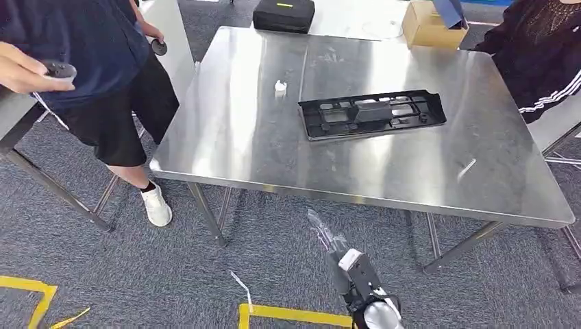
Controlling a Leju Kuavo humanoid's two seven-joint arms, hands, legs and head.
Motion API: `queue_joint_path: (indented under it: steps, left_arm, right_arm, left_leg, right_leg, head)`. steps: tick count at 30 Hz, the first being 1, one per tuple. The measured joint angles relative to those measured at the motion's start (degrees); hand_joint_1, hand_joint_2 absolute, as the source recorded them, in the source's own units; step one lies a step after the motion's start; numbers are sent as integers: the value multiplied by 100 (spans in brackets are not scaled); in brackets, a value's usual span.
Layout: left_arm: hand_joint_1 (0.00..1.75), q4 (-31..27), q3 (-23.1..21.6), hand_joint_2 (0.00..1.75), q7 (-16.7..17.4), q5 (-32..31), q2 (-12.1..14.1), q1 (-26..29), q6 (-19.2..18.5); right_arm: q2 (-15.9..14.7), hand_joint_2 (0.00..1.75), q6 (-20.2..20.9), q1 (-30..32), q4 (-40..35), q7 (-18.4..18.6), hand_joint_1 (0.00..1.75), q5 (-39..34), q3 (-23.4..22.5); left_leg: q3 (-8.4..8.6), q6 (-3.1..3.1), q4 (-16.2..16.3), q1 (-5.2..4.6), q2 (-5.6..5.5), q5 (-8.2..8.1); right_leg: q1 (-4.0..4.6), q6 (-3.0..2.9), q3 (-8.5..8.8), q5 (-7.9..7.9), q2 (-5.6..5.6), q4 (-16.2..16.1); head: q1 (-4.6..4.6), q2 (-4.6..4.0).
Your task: Take the parts from the cabinet and place them on the table.
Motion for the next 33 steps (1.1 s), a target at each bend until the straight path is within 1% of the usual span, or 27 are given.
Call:
queue_joint_path:
  steps: [1,2,3,4,5,6,7,9,10,11,12,14,15,16,17,19,20,21,24,25,26,27,29,30,31,32,33]
  left_arm:
    - [0,0,0,0,0,2,-2,-2,9]
    - [0,0,-4,0,0,2,-4,0,20]
    - [0,0,-11,0,2,2,-5,3,26]
    - [0,0,-29,0,0,-9,-5,4,26]
    - [0,-2,-57,0,0,-13,-11,-1,20]
    - [0,-2,-83,0,0,-15,-15,-11,15]
    - [0,-2,-96,0,0,-15,-18,-12,7]
    - [0,-2,-112,0,0,-15,-18,-2,-9]
    - [0,0,-125,0,0,-15,-7,10,-9]
    - [0,0,-136,0,0,-15,-4,15,-9]
    - [0,0,-142,0,0,-15,0,18,-9]
    - [0,0,-151,0,-18,-18,4,6,-9]
    - [0,0,-162,0,-39,-18,4,8,-9]
    - [0,0,-168,0,-59,-22,4,12,-9]
    - [0,0,-171,0,-68,-22,4,13,-9]
    - [0,0,-173,0,-74,-22,6,10,-9]
    - [0,0,-175,0,-77,-22,6,0,-9]
    - [0,0,-179,0,-74,-22,6,-11,-9]
    - [0,0,-199,0,-74,-22,19,-10,-6]
    - [0,0,-210,0,-74,-22,22,-15,-6]
    - [0,0,-225,0,-74,-22,24,-30,-6]
    - [0,0,-227,0,-74,-22,30,-34,-6]
    - [0,0,-232,0,-74,-22,28,-32,-9]
    - [0,-2,-236,0,-74,-22,28,-33,-9]
    - [0,-2,-238,0,-72,-22,28,-32,-9]
    - [0,-2,-241,0,-66,-22,28,-33,-9]
    - [0,-2,-243,0,-63,-15,26,-33,-9]
  right_arm:
    - [22,0,-77,-43,365,-74,0,-7,-114]
    - [35,0,-121,-71,671,-163,0,-9,-209]
    - [37,0,-222,-114,963,-217,0,15,-301]
    - [35,0,-501,-199,1258,-80,0,106,-387]
    - [33,0,-786,-325,1603,4,0,196,-483]
    - [35,0,-943,-430,1919,-14,0,251,-576]
    - [37,0,-999,-480,2211,-38,0,282,-669]
    - [22,0,-1039,-498,2589,-55,0,317,-779]
    - [27,0,-1043,-520,2783,-59,0,326,-823]
    - [44,0,-1045,-562,2921,-64,0,337,-860]
    - [64,0,-1063,-589,3013,-64,0,350,-886]
    - [86,0,-1374,-616,3227,142,0,479,-930]
    - [81,0,-1544,-622,3360,282,0,531,-960]
    - [70,0,-1685,-622,3508,440,0,564,-1021]
    - [57,0,-1787,-615,3629,566,0,597,-1061]
    - [9,0,-1856,-606,3892,982,0,706,-1116]
    - [-2,0,-1850,-588,4014,1257,0,767,-1140]
    - [-19,0,-1812,-559,4119,1454,0,844,-1155]
    - [-32,0,-1762,-480,4350,1645,0,942,-1155]
    - [-43,0,-1762,-455,4403,1661,0,944,-1157]
    - [-65,0,-1760,-455,4457,1682,0,957,-1157]
    - [-61,0,-1758,-451,4499,1693,0,959,-1157]
    - [-76,0,-1758,-454,4553,1715,0,962,-1157]
    - [-78,0,-1738,-451,4580,1750,0,962,-1157]
    - [-87,0,-1642,-451,4616,1900,0,981,-1157]
    - [-94,0,-1576,-448,4652,2055,0,990,-1157]
    - [-96,0,-1568,-423,4689,2287,0,968,-1161]
  left_leg:
    - [-74,7,2,-13,-1,58]
    - [-146,7,4,-24,-7,115]
    - [-213,-2,5,-25,-11,176]
    - [-259,-20,5,-25,-10,229]
    - [-287,-48,7,-27,-2,279]
    - [-326,-80,13,-51,4,330]
    - [-318,-108,-30,-50,19,403]
    - [-317,-160,-79,-42,12,511]
    - [-365,-203,-87,-50,1,496]
    - [-425,-249,42,-32,-5,253]
    - [-503,-283,336,-15,-4,-92]
    - [-722,-352,1231,13,-6,-678]
    - [-795,-383,1612,24,-4,-782]
    - [-752,-402,1717,43,-3,-714]
    - [-584,-414,1575,72,0,-537]
    - [54,-418,719,116,1,-218]
    - [374,-408,197,124,-10,-267]
    - [496,-382,12,79,-29,-341]
    - [459,-333,-14,22,-31,-322]
    - [417,-242,-100,36,-23,-261]
    - [399,-148,-124,60,7,-192]
    - [320,-59,-128,58,10,-133]
    - [180,-42,-127,43,19,-32]
    - [106,-44,-123,40,27,26]
    - [27,-50,-122,40,33,88]
    - [-49,-62,-119,42,37,148]
    - [-134,-84,-118,47,37,214]
  right_leg:
    - [6,41,83,59,1,40]
    - [25,93,298,210,1,-168]
    - [50,129,633,397,2,-611]
    - [81,112,1002,497,1,-1133]
    - [117,42,1395,434,-1,-1686]
    - [157,-16,1624,341,-2,-2090]
    - [167,-21,1565,369,1,-2044]
    - [187,-58,1488,435,-5,-2059]
    - [64,-127,1458,527,-18,-2121]
    - [61,-156,1433,593,-22,-2109]
    - [57,-225,1369,641,-19,-2098]
    - [70,-247,1254,739,-30,-2088]
    - [71,-237,1181,789,-40,-2082]
    - [69,-207,1116,820,-55,-2060]
    - [62,-198,1050,848,-65,-2033]
    - [45,-163,950,869,-69,-1947]
    - [39,-155,914,871,-70,-1895]
    - [80,-116,854,896,-81,-1863]
    - [40,29,818,994,-76,-1875]
    - [67,85,785,1027,-68,-1875]
    - [33,63,712,867,-58,-1776]
    - [47,-8,576,579,-39,-1494]
    - [45,-72,344,60,-24,-635]
    - [45,-58,267,-76,-19,-270]
    - [44,-5,280,-57,-16,-78]
    - [33,79,398,79,-16,-135]
    - [12,177,643,311,-16,-428]
  head:
    - [0,0]
    - [2,0]
    - [7,0]
    - [9,0]
    - [11,0]
    - [9,0]
    - [-16,0]
    - [13,0]
    - [20,0]
    - [4,0]
    - [-15,0]
    - [-24,0]
    - [-24,0]
    - [-28,0]
    - [-26,0]
    - [-28,0]
    - [-26,0]
    - [-24,0]
    - [-22,0]
    - [-17,0]
    - [-24,0]
    - [8,0]
    - [26,0]
    - [35,0]
    - [35,0]
    - [42,0]
    - [44,0]
